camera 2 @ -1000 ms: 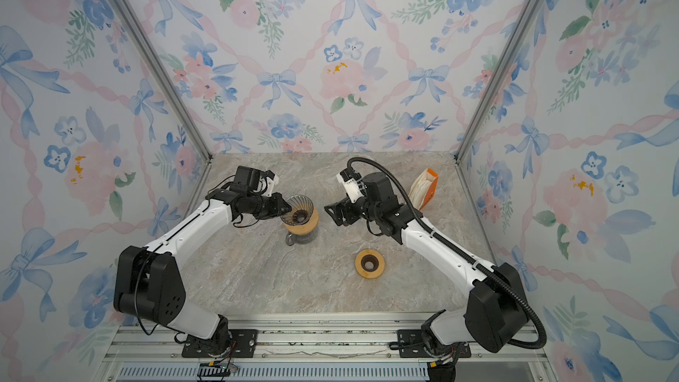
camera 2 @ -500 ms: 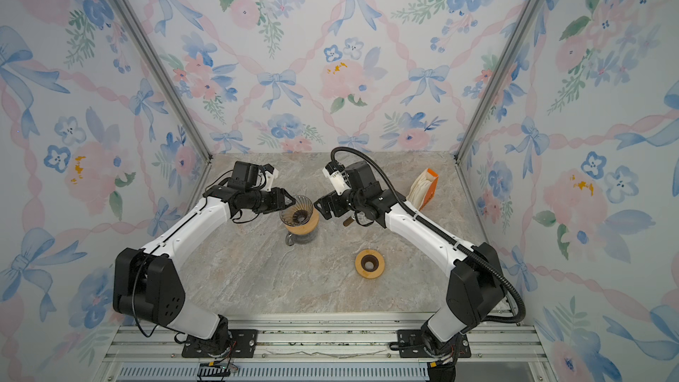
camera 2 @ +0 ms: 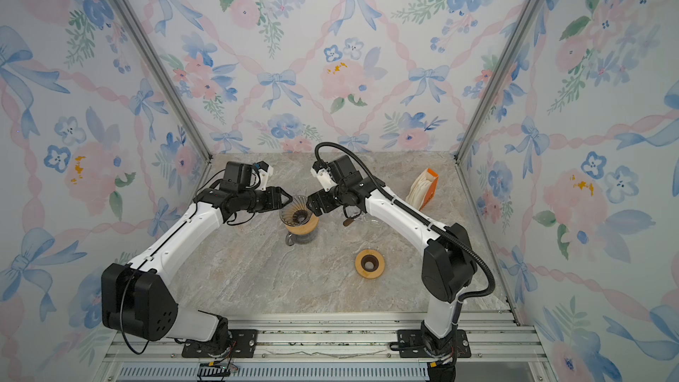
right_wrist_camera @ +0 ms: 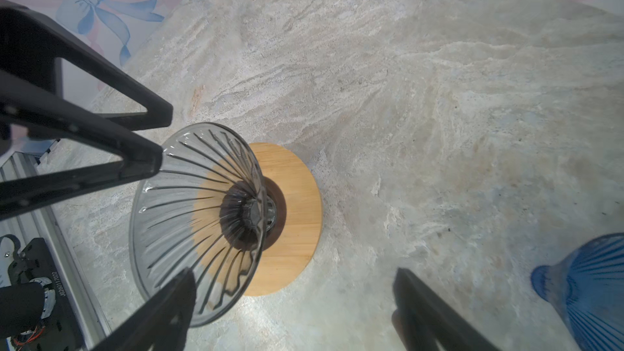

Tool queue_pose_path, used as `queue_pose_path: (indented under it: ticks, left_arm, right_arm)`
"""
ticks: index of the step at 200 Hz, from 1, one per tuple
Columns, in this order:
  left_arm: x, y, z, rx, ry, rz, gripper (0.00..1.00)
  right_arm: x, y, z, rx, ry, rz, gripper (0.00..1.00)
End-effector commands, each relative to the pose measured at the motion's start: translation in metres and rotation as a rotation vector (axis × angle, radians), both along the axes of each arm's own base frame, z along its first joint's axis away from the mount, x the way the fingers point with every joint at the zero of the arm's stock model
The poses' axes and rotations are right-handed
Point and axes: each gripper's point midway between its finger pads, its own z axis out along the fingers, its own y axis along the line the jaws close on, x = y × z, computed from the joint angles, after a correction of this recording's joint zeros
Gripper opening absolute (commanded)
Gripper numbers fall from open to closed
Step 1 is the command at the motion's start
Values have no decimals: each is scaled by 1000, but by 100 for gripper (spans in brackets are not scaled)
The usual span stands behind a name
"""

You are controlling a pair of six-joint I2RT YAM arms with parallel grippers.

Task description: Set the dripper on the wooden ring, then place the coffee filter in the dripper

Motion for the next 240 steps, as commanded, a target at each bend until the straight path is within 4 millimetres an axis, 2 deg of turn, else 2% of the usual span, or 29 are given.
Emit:
queue_pose_path:
  ticks: [1,52,76,95,142,179,192,202,240]
  left_arm:
    - [-7,8,-2,15,-8,5,57]
    - [-15,11,-10,15,9,8,49]
    - [-18,10,-12,12,18,8,43]
    - [-18,11,-14,15,21,11,43]
    - [-15,11,-22,24,42,14,37]
    - [-8,7,-25,26,53,3,26]
    - [-6,6,-25,25,52,-1,24]
    - [-5,6,-25,26,53,0,22]
    - [-2,5,-28,26,61,-5,17]
  right_arm:
    - [-4,5,-3,-35,44,19,91]
    - [10,1,-21,-96,101,-40,85]
    - [18,-3,-23,-85,118,-84,84]
    - [23,-6,-23,-74,132,-110,83]
    - [29,-5,-22,-37,157,-132,78]
    - [28,5,-12,20,163,-102,70]
    - [27,6,-11,27,168,-96,64]
    - [25,6,-11,26,174,-93,58]
    - [18,5,-17,21,211,-85,47]
